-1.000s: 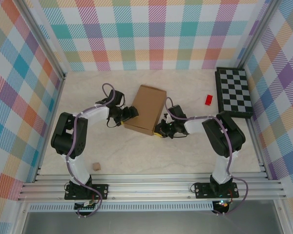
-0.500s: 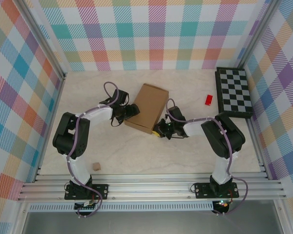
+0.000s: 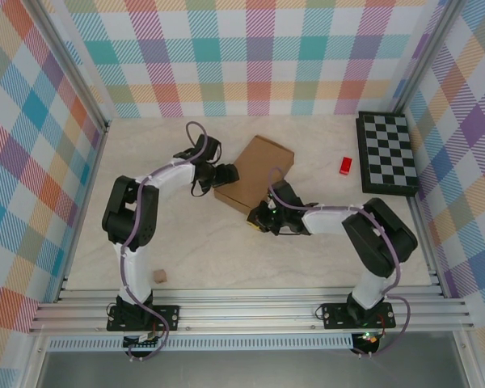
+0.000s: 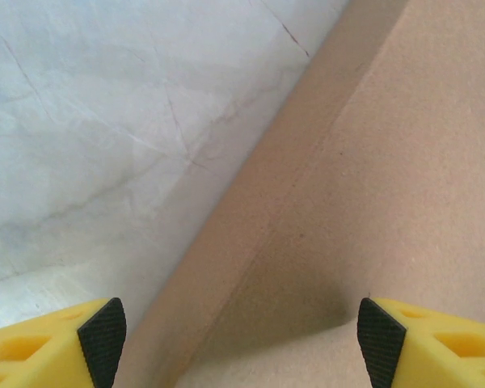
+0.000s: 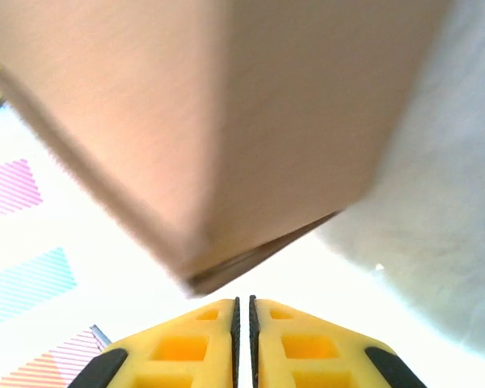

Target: Fold the paper box

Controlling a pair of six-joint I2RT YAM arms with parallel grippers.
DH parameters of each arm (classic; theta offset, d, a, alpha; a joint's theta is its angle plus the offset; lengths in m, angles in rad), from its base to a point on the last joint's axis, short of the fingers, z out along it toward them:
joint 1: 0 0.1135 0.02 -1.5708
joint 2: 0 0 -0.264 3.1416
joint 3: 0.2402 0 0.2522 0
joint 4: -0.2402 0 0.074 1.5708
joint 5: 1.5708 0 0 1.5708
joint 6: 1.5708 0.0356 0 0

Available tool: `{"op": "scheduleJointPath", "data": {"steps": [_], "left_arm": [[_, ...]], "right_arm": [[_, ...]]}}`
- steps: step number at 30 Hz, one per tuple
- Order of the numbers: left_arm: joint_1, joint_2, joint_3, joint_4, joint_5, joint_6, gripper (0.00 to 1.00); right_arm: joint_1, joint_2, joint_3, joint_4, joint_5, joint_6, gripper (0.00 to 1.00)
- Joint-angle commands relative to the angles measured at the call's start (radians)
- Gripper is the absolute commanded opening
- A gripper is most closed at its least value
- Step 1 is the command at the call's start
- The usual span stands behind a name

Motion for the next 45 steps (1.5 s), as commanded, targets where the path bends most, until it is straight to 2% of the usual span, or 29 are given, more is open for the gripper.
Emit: {"op": "scheduleJointPath", "data": {"steps": [1,7,8,11,13,15,17,20,22,26,29,35,39,41,45], "left_arm": [[0.046,0.010,0.054,-0.097,0.041,0.051,0.78],[0.121,-0.016,0.164,-0.230,-0.030,0.105,0.80],[0.132,-0.035,0.163,-0.247,-0.057,0.102,0.80],[0.148,-0.138,0.072,-0.244,-0.085,0.055,0.81],[0.142,-0.227,-0.056,-0.155,-0.018,-0.021,0.81],[0.111,-0.310,-0.200,-0.032,0.040,-0.125,0.81],[0.042,-0.369,-0.313,0.077,0.047,-0.208,0.83],[-0.069,-0.382,-0.370,0.133,0.007,-0.267,0.85],[-0.110,-0.363,-0.391,0.233,0.000,-0.296,0.86],[-0.119,-0.261,-0.365,0.307,-0.003,-0.300,0.85],[-0.119,-0.183,-0.323,0.349,0.013,-0.283,0.85],[-0.087,-0.045,-0.185,0.371,0.001,-0.254,0.85],[-0.015,0.059,-0.002,0.282,0.000,-0.188,0.85],[0.019,0.140,0.143,0.201,0.005,-0.134,0.85],[0.063,0.266,0.358,0.076,0.019,-0.082,0.85]], "right_arm": [[0.009,-0.102,0.001,-0.105,0.063,-0.124,0.15],[-0.037,-0.230,0.113,-0.443,0.214,-0.388,0.22],[-0.064,-0.247,0.140,-0.472,0.234,-0.449,0.27],[-0.145,-0.222,0.296,-0.578,0.344,-0.676,0.35],[-0.188,-0.173,0.370,-0.550,0.407,-0.811,0.42],[-0.258,-0.103,0.425,-0.467,0.370,-0.887,0.53],[-0.328,0.003,0.502,-0.390,0.299,-0.921,0.63],[-0.398,0.206,0.721,-0.428,0.198,-0.921,0.64],[-0.425,0.332,0.859,-0.451,0.131,-0.910,0.64],[-0.457,0.543,1.105,-0.521,0.076,-0.899,0.64],[-0.477,0.636,1.196,-0.530,-0.002,-0.862,0.65],[-0.478,0.676,1.180,-0.526,-0.108,-0.819,0.65],[-0.478,0.576,0.975,-0.419,-0.117,-0.784,0.65],[-0.479,0.519,0.878,-0.367,-0.107,-0.758,0.65],[-0.476,0.451,0.764,-0.330,-0.091,-0.686,0.65]]}}
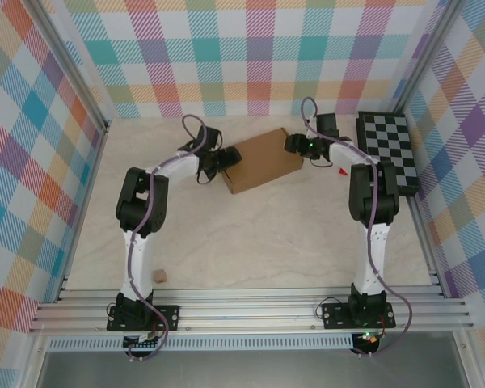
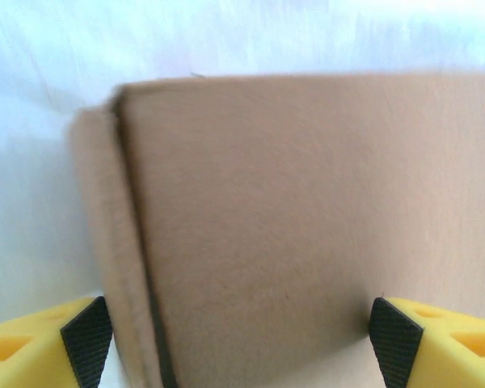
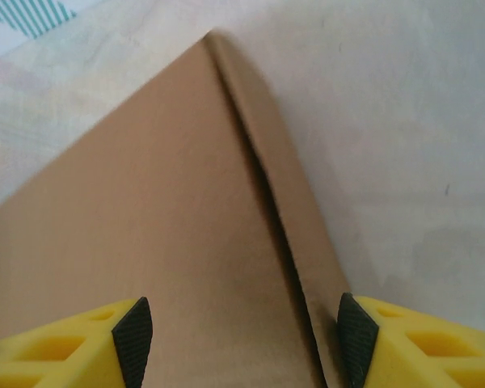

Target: Fold the paper box

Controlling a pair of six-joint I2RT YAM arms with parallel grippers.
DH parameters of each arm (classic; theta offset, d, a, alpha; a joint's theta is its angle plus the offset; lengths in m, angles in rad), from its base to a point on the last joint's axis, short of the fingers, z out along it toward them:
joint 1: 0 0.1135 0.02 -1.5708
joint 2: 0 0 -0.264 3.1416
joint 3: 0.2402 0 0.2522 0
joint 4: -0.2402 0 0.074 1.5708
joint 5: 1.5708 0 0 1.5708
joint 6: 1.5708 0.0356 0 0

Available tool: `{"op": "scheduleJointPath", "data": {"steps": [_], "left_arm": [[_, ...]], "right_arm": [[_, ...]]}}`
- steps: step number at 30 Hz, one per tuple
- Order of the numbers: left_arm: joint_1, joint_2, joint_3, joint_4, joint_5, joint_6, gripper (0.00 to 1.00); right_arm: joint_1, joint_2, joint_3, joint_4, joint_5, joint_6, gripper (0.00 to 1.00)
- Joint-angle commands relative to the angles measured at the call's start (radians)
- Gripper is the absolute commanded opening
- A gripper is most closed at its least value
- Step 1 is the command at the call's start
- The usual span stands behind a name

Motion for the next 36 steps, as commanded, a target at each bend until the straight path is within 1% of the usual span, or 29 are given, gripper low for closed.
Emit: {"op": "scheduleJointPath", "data": {"steps": [1,7,9,12,15,17,19,20,21,22,24,25,27,28,29,30,31,33,34,36], "left_arm": [[0.021,0.061,0.143,-0.087,0.034,0.075,0.85],[0.062,0.155,0.271,-0.156,0.035,0.088,0.85],[0.086,0.141,0.272,-0.180,0.022,0.101,0.85],[0.138,0.051,0.183,-0.185,-0.018,0.143,0.85],[0.201,-0.135,-0.020,-0.135,-0.118,0.212,0.87],[0.247,-0.297,-0.219,-0.042,-0.198,0.270,0.90],[0.283,-0.442,-0.412,0.081,-0.266,0.330,0.98],[0.298,-0.509,-0.507,0.141,-0.300,0.362,1.00],[0.308,-0.565,-0.590,0.203,-0.315,0.398,1.00],[0.312,-0.622,-0.678,0.270,-0.355,0.434,1.00],[0.315,-0.712,-0.847,0.412,-0.405,0.497,1.00],[0.318,-0.747,-0.930,0.489,-0.413,0.514,1.00],[0.316,-0.786,-1.066,0.614,-0.431,0.525,1.00],[0.307,-0.789,-1.116,0.689,-0.451,0.532,1.00],[0.305,-0.776,-1.155,0.742,-0.447,0.532,1.00],[0.304,-0.756,-1.171,0.783,-0.446,0.530,1.00],[0.302,-0.762,-1.154,0.733,-0.436,0.534,1.00],[0.294,-0.765,-1.167,0.757,-0.405,0.555,1.00],[0.290,-0.769,-1.180,0.790,-0.401,0.573,1.00],[0.291,-0.745,-1.243,0.954,-0.408,0.575,1.00]], "right_arm": [[0.041,-0.066,-0.098,0.037,-0.064,0.092,0.65],[0.035,-0.114,-0.168,0.041,0.001,0.087,0.65],[0.018,-0.170,-0.210,0.054,0.028,0.073,0.65],[-0.027,-0.277,-0.264,0.026,0.057,0.036,0.66],[-0.071,-0.402,-0.366,0.018,0.127,-0.050,0.67],[-0.106,-0.500,-0.486,0.081,0.195,-0.095,0.70],[-0.145,-0.581,-0.614,0.177,0.214,-0.119,0.73],[-0.159,-0.612,-0.672,0.218,0.235,-0.136,0.78],[-0.167,-0.628,-0.715,0.245,0.262,-0.156,0.92],[-0.172,-0.645,-0.758,0.282,0.288,-0.189,1.00],[-0.180,-0.680,-0.819,0.325,0.315,-0.220,1.00],[-0.180,-0.705,-0.857,0.383,0.320,-0.237,1.00],[-0.180,-0.746,-0.936,0.511,0.321,-0.264,1.00],[-0.180,-0.756,-0.959,0.550,0.322,-0.277,1.00],[-0.181,-0.757,-0.961,0.553,0.327,-0.282,1.00],[-0.180,-0.756,-0.955,0.536,0.330,-0.282,1.00],[-0.180,-0.759,-0.947,0.501,0.332,-0.287,1.00],[-0.180,-0.782,-0.976,0.482,0.360,-0.297,1.00],[-0.185,-0.795,-1.016,0.506,0.380,-0.286,1.00],[-0.185,-0.791,-1.113,0.626,0.390,-0.286,1.00]]}}
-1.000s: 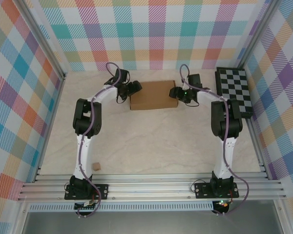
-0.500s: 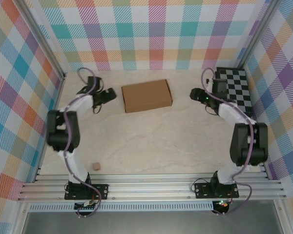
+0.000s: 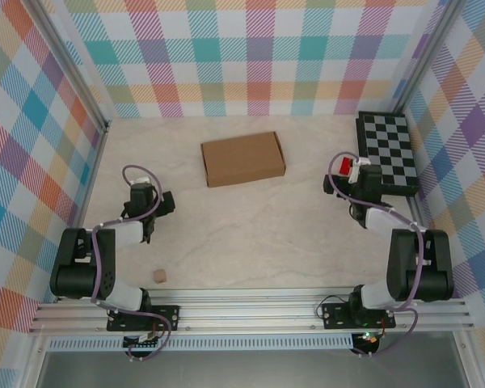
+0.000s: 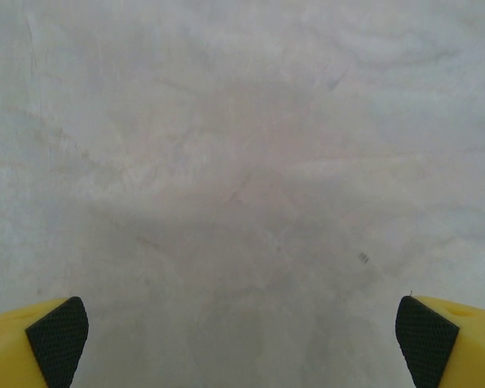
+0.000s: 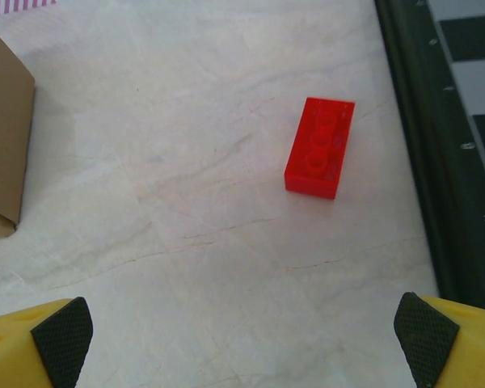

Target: Fold the paper box

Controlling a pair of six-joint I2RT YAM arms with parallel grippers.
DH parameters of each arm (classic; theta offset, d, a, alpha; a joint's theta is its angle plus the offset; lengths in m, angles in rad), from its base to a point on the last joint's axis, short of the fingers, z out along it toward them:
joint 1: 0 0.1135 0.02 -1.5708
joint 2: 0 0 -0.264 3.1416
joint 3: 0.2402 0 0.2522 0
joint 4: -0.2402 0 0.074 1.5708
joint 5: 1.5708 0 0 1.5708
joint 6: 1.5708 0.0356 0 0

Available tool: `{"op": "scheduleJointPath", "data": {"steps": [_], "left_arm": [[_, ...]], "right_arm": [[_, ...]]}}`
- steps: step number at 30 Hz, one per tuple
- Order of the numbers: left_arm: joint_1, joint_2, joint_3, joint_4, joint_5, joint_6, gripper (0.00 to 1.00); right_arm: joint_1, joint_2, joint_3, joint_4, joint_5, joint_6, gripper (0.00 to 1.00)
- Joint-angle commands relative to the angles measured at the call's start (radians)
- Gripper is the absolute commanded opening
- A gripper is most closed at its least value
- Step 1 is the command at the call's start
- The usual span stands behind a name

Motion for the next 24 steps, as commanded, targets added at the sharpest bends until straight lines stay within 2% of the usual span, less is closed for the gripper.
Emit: {"op": "scheduleJointPath", "data": {"steps": [1,2,3,4,8,9,10,13,21,24], "left_arm": [[-0.024,0.019,-0.071,0.316,0.001,0.065,1.00],[-0.039,0.065,-0.095,0.408,-0.005,0.087,1.00],[-0.049,0.106,-0.116,0.499,-0.005,0.106,1.00],[-0.048,0.078,-0.095,0.397,0.000,0.096,1.00],[-0.048,0.086,-0.100,0.430,0.001,0.099,1.00],[-0.047,0.078,-0.094,0.404,0.003,0.098,1.00],[-0.049,0.083,-0.098,0.423,0.001,0.099,1.00],[-0.051,0.081,-0.095,0.413,-0.003,0.099,1.00],[-0.061,0.082,-0.093,0.411,-0.003,0.111,1.00],[-0.051,0.088,-0.072,0.379,0.031,0.110,1.00]], "right_arm": [[-0.002,-0.011,-0.107,0.170,0.041,-0.027,1.00],[-0.002,-0.023,-0.120,0.189,0.021,-0.033,1.00],[-0.004,-0.026,-0.169,0.306,-0.004,-0.016,1.00],[-0.004,-0.021,-0.201,0.375,-0.022,-0.021,1.00],[0.006,0.097,-0.295,0.662,-0.082,-0.064,1.00],[0.028,0.104,-0.282,0.648,-0.091,-0.094,1.00],[0.044,0.091,-0.246,0.547,-0.115,-0.130,1.00],[-0.003,0.110,-0.196,0.480,-0.179,-0.086,1.00],[-0.001,0.108,-0.194,0.472,-0.157,-0.085,1.00],[0.000,0.108,-0.194,0.472,-0.157,-0.085,1.00]]}}
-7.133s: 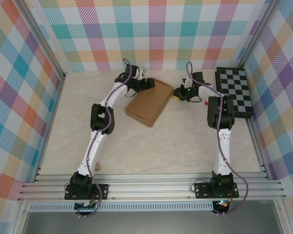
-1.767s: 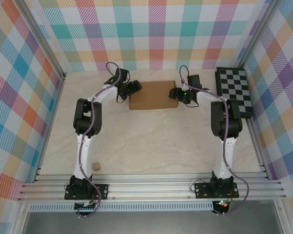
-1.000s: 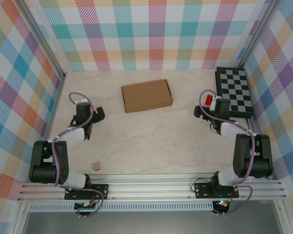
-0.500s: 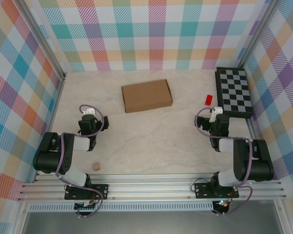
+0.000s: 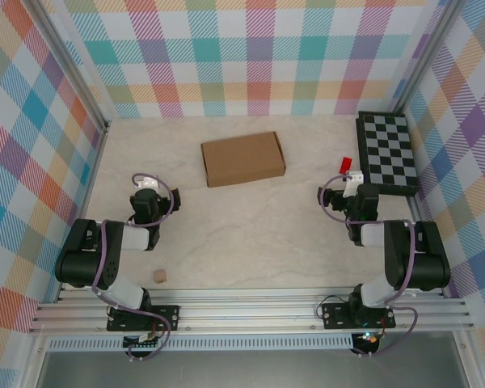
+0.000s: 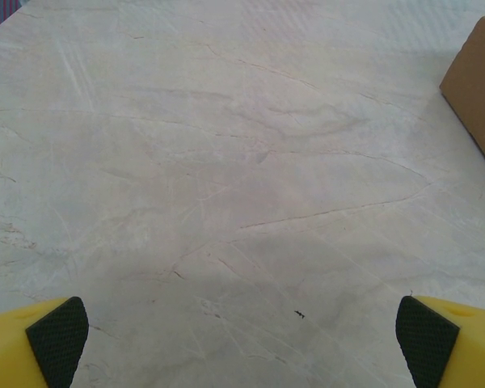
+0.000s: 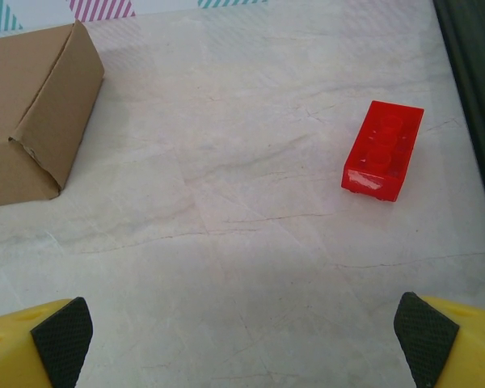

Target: Fold the paper box

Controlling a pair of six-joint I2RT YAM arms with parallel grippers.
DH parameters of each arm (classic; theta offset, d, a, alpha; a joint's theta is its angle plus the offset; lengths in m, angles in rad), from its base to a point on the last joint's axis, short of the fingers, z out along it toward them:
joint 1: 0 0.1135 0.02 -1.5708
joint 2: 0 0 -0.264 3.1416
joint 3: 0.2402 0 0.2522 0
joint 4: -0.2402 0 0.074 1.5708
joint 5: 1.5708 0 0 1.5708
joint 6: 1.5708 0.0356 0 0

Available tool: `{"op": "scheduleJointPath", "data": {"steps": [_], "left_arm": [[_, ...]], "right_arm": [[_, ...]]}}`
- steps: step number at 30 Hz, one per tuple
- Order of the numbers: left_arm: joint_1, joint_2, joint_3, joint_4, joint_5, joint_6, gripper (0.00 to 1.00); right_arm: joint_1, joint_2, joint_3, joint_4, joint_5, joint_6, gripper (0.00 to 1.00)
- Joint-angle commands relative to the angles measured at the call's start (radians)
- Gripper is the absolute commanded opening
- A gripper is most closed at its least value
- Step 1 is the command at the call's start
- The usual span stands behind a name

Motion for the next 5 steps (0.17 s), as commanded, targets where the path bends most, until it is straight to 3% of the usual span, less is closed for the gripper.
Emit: {"op": "scheduleJointPath", "data": {"steps": [1,5], "left_arm": [[0.002,0.004,0.022,0.010,0.028,0.017,1.00],[0.003,-0.001,0.013,0.023,0.053,0.026,1.00]], "right_arm": [[0.002,0.003,0.010,0.025,-0.026,-0.013,1.00],[0.002,0.003,0.010,0.026,-0.026,-0.013,1.00]]}}
